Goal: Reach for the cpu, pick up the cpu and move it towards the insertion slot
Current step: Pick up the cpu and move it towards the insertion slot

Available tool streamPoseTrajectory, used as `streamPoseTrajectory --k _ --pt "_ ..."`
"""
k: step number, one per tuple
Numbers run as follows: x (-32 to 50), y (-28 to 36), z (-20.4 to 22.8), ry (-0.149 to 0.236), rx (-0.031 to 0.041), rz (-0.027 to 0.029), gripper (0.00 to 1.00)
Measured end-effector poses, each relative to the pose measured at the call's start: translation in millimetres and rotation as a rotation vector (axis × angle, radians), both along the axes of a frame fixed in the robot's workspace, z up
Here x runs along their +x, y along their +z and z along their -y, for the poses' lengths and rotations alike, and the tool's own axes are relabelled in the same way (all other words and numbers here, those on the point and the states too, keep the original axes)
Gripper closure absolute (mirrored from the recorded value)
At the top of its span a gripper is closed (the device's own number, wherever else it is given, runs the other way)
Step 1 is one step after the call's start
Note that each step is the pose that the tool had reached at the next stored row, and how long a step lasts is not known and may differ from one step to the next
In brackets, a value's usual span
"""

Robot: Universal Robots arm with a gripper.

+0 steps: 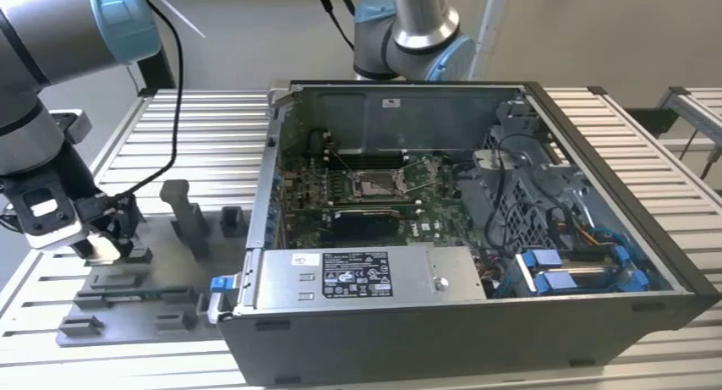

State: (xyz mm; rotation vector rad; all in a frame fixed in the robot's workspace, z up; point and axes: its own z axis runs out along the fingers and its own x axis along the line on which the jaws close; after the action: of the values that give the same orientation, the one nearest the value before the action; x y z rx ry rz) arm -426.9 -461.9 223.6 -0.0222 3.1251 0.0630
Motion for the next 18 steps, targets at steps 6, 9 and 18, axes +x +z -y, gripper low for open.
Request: streamPoseTrajectory --k 6,9,18 --pt "-0.1 11.2 -0.1 0.0 0.0 0.0 1.0" --pt "0.0 16.8 0.0 0.0 0.0 0.0 1.0" --pt "0.0 31.8 0.0 0.0 0.0001 0.0001 1.0"
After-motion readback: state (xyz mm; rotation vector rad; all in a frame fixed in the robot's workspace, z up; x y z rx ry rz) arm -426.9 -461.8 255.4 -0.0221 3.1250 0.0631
